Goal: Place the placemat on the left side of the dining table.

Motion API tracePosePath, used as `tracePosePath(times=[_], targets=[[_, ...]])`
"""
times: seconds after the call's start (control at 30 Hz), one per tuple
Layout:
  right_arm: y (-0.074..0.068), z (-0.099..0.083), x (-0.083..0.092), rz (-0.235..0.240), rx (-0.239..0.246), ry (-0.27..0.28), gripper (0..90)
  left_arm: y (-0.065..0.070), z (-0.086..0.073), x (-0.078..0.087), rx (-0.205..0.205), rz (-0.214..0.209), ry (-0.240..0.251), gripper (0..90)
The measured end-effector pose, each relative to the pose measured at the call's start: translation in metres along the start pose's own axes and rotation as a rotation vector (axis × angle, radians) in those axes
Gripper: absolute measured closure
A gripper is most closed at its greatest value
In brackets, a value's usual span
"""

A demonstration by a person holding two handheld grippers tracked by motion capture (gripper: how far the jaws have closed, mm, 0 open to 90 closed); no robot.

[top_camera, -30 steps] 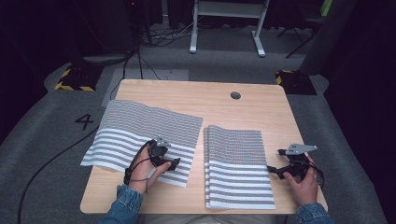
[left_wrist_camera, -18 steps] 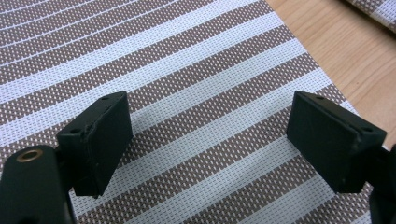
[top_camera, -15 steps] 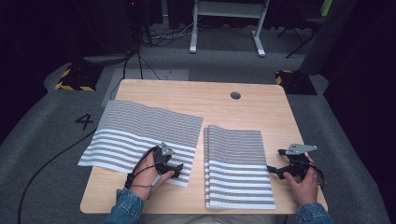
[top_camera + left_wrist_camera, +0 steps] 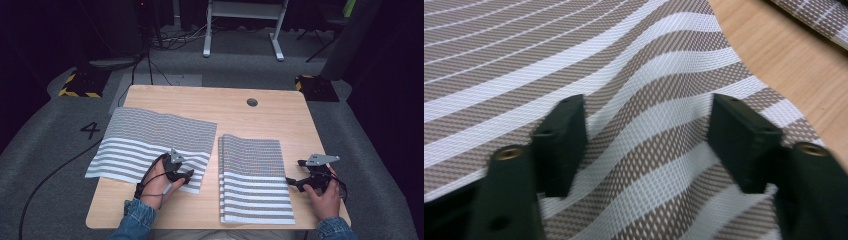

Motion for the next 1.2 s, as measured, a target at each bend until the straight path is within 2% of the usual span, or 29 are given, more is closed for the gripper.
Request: tracePosePath(times=[0.1, 0.17, 0.27, 0.33, 0.37, 0.4, 0.43, 0.53, 0.57, 0.7, 0.73, 0.77, 0.93, 1.07, 1.13, 1.2], targets=[[0.000, 0.000, 0.000, 0.000, 0.000, 0.000, 5.4, -0.011, -0.001, 0.002, -0.002, 0.008, 0.024, 62.0], [0.000, 0.000, 0.000, 0.000, -0.001, -0.001, 5.4, -0.016, -0.002, 0.003, 0.023, 0.004, 0.032, 75.2], [0.000, 0.000, 0.000, 0.000, 0.000, -0.001, 5.4, -0.020, 0.000, 0.004, 0.024, -0.002, 0.037, 83.4], [0.000, 0.000, 0.000, 0.000, 0.000, -0.001, 5.4, -0.019, 0.000, 0.004, 0.021, -0.015, 0.038, 85.2], [0.000, 0.000, 0.000, 0.000, 0.000, -0.001, 5.4, -0.020, 0.001, 0.005, 0.013, 0.000, 0.050, 85.8], [0.000, 0.000, 0.000, 0.000, -0.001, -0.001, 5.4, -0.021, 0.002, 0.007, 0.010, -0.006, 0.058, 86.3], [0.000, 0.000, 0.000, 0.000, -0.001, 0.000, 5.4, -0.021, 0.004, 0.009, 0.019, -0.008, 0.077, 86.6], [0.000, 0.000, 0.000, 0.000, -0.001, -0.001, 5.4, -0.022, 0.011, 0.019, 0.007, -0.022, 0.139, 87.4], [0.000, 0.000, 0.000, 0.000, -0.001, 0.000, 5.4, -0.020, 0.013, 0.023, 0.002, -0.043, 0.163, 87.5], [0.000, 0.000, 0.000, 0.000, 0.000, 0.000, 5.4, -0.014, 0.022, 0.043, -0.044, -0.093, 0.220, 87.8], [0.000, 0.000, 0.000, 0.000, 0.000, 0.000, 5.4, -0.012, 0.024, 0.048, -0.048, -0.096, 0.232, 87.8], [0.000, 0.000, 0.000, 0.000, 0.000, -0.001, 5.4, -0.010, 0.026, 0.053, -0.069, -0.095, 0.244, 87.8], [0.000, 0.000, 0.000, 0.000, 0.000, 0.000, 5.4, 0.010, 0.030, 0.075, -0.124, -0.158, 0.269, 87.8], [0.000, 0.000, 0.000, -0.001, 0.000, -0.001, 5.4, 0.033, 0.023, 0.095, -0.182, -0.227, 0.291, 87.6], [0.000, 0.000, 0.000, 0.000, 0.000, -0.001, 5.4, 0.043, 0.015, 0.101, -0.208, -0.261, 0.284, 87.5], [0.000, 0.000, 0.000, 0.000, 0.000, 0.000, 5.4, 0.052, 0.003, 0.103, -0.243, -0.318, 0.241, 86.8]])
Point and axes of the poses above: each handheld gripper's, and its own axes: x roughly backward along the jaws, z roughly out of its top, y roughly to its right, the point moved 6 cm from there along -x, roughly forward along the jaws, and after that the axes turned 3 degrees about -z, right-handed, at the moved point
